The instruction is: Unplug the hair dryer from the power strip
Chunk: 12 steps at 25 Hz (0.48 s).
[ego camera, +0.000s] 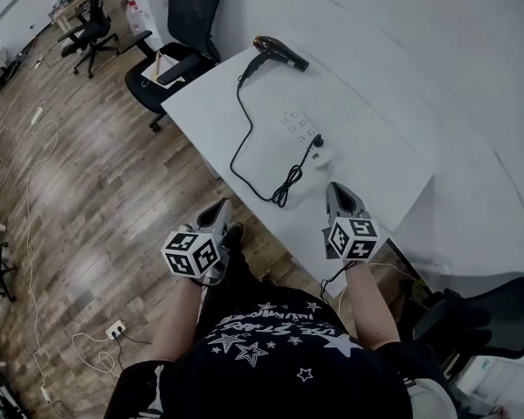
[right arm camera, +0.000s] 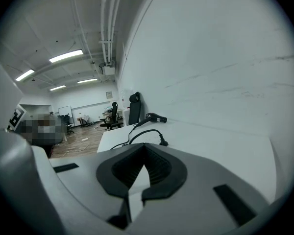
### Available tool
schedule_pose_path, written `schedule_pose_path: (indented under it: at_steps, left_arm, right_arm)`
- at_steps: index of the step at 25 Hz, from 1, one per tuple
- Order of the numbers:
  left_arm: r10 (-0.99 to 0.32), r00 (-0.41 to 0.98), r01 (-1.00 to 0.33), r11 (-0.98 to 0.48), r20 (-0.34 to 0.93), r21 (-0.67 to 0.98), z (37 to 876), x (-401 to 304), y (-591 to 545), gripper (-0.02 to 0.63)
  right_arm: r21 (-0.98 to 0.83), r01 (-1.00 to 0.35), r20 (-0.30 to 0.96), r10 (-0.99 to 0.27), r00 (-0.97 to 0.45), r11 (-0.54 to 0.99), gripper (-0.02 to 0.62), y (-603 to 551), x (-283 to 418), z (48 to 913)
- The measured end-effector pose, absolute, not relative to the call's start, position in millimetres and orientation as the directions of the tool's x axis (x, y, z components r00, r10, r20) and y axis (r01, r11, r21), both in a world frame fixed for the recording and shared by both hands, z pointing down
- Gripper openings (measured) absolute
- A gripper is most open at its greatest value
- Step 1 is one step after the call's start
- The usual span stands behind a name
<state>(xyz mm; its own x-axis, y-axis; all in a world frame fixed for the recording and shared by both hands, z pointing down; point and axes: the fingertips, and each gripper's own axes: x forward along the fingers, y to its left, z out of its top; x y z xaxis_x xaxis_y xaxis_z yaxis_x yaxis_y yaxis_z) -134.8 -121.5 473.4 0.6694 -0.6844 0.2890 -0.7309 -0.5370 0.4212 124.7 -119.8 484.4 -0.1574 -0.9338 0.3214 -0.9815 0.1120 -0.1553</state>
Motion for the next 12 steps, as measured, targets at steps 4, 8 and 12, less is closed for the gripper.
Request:
schedule_pose_path:
  at_steps: [4, 8, 12]
  left_arm:
    - [-0.614, 0.727, -0.683, -0.598, 0.308, 0.42, 480.5, -116.1, -161.2, 0.008]
    - [-0.531, 0.784, -0.621, -0.665, 0.322, 0.416, 479.8, -98.6, -209.8, 0.008]
    - [-0.446, 0.833, -0.55, -0.729, 0.328, 0.407, 475.7, -76.4, -255.2, 0.008]
  right_arm:
    - [-0.149, -0.989, 0.331, -0.941, -0.071, 0.022, 0.009, -135.9, 144.1, 489.6]
    - [-0.148, -0.986, 0.35, -0.936, 0.021, -0.078, 0.009, -153.9, 160.4, 493.5]
    - [-0.131, -0.977, 0.362, -0.926, 0.109, -0.166, 0.009, -169.2, 173.6, 492.6]
